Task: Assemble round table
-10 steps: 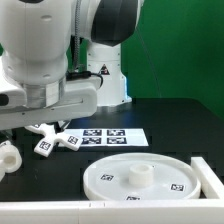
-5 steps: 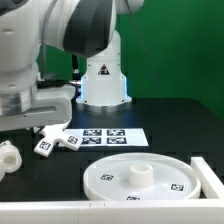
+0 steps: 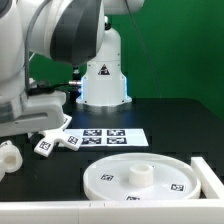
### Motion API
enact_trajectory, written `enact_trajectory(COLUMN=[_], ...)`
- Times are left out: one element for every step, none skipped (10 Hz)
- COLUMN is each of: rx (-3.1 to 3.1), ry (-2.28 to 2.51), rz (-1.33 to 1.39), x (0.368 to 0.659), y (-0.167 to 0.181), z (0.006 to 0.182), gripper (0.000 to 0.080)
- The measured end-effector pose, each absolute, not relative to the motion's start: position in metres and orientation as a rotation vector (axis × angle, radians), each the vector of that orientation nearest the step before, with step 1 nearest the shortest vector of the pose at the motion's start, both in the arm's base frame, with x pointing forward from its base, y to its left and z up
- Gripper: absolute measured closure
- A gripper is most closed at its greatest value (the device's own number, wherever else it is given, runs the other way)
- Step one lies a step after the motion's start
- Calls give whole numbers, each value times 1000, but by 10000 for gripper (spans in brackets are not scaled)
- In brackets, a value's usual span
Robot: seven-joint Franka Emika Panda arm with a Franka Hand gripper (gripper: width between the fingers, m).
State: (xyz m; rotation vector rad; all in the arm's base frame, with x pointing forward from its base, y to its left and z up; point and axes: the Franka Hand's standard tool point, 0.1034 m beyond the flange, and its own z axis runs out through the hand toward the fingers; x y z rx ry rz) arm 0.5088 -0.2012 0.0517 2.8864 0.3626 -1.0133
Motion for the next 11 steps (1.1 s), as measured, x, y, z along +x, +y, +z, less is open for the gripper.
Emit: enact_trajectory(rx=[2880, 2855, 2801, 2785, 2752, 2722, 2715, 2716, 2690, 2703, 2730], ry=[362, 305, 233, 274, 259, 253, 254, 250, 220, 214, 197], rz=[-1024, -1113, -1260, -1298, -1379, -1453, -1463, -1458, -1455, -1422, -1397], x=[510, 504, 501, 514, 510, 506, 507, 507, 504, 503, 501], y=[-201, -199, -196, -198, -195, -192, -192, -192, -196, -200, -203], z=[46, 46, 46, 47, 48, 43, 41, 40, 38, 28, 23], gripper=[150, 150, 150, 150, 150, 150, 150, 150, 150, 150, 150])
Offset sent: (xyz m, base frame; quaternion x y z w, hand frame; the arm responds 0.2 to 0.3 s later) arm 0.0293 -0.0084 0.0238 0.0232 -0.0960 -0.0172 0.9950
